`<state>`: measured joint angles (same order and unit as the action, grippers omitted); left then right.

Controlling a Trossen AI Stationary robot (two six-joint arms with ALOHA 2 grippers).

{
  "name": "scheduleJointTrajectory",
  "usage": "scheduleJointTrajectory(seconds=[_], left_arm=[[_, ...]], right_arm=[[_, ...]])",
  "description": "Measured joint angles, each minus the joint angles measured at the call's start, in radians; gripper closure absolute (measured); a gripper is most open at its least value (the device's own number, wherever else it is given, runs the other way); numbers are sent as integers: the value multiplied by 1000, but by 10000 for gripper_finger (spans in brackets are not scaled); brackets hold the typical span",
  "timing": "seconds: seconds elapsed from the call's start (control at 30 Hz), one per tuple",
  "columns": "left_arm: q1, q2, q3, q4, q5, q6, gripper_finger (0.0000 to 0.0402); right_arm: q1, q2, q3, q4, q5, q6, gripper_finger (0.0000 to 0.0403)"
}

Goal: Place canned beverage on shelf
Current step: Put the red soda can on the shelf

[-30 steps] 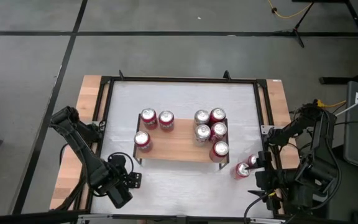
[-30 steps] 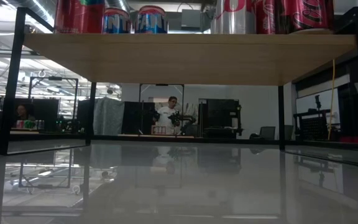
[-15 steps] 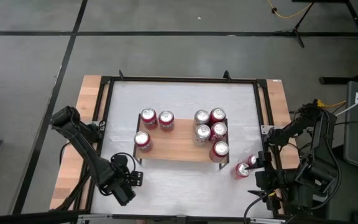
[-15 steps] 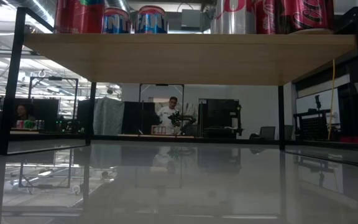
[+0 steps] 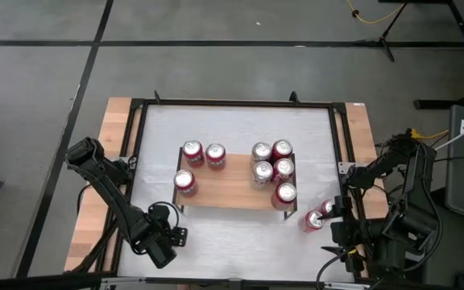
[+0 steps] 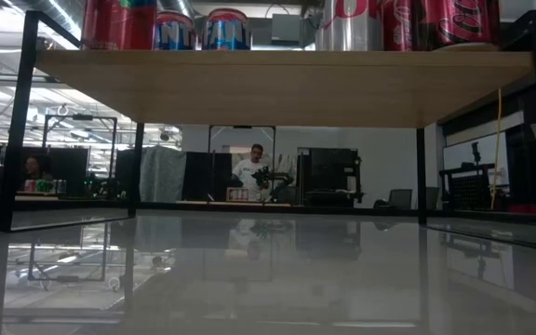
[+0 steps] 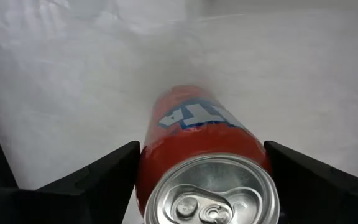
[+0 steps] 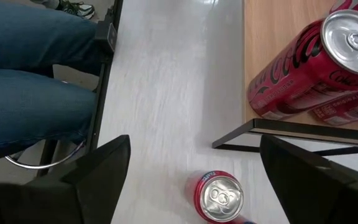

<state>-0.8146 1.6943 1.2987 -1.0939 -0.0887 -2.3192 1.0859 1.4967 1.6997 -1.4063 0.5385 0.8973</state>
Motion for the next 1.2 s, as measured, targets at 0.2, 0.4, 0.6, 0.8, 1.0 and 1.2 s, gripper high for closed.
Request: scheduleJointTrajectory(seconds=[0.2, 0.4, 0.6, 0.8, 1.0, 1.2], left_arm=[[0, 0, 0, 2, 1, 31, 76], [0, 0, 0, 3, 3, 39, 92], [1, 0, 0, 17, 1, 108, 123], [16, 0, 0, 28, 3, 295, 124], [56, 0, 0, 102, 1, 705, 124], [85, 0, -1, 150, -2, 1053, 124]], right_arm=[[0, 0, 0, 0, 0, -14, 56], [0, 0, 0, 0, 0, -15, 56], [0, 0, 0, 0, 0, -15, 56], [0, 0, 0, 0, 0, -16, 56], [0, 0, 0, -1, 0, -16, 56], [0, 0, 0, -1, 0, -16, 56]])
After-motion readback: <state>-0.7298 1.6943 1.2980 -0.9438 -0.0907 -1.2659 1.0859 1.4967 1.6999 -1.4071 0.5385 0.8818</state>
